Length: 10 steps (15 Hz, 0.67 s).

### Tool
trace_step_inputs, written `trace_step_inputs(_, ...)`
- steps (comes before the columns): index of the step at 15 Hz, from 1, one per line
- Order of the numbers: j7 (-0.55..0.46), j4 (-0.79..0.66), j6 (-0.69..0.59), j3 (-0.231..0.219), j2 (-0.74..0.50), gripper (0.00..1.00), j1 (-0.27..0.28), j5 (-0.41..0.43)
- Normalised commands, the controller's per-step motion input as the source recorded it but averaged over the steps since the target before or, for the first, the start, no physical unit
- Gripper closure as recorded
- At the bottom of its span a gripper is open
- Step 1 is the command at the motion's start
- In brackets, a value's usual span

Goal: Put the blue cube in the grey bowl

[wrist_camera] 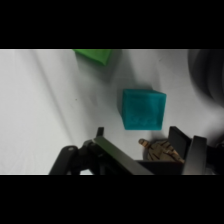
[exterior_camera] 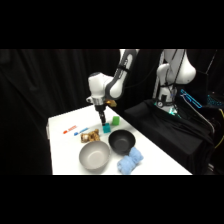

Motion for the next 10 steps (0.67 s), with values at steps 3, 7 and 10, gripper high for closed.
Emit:
trace_step_inputs(3,-0.16,-0.20,0.37,0.107,-0.05,0.00,-0.106,0.171)
trace_step_inputs(7,-0.15,-0.12,0.35,0.121,0.04,0.00,-0.107,0.150)
trace_step_inputs(10,-0.17,-0.05,0.27,0.152,0.08,0.00,-0.127,0.153)
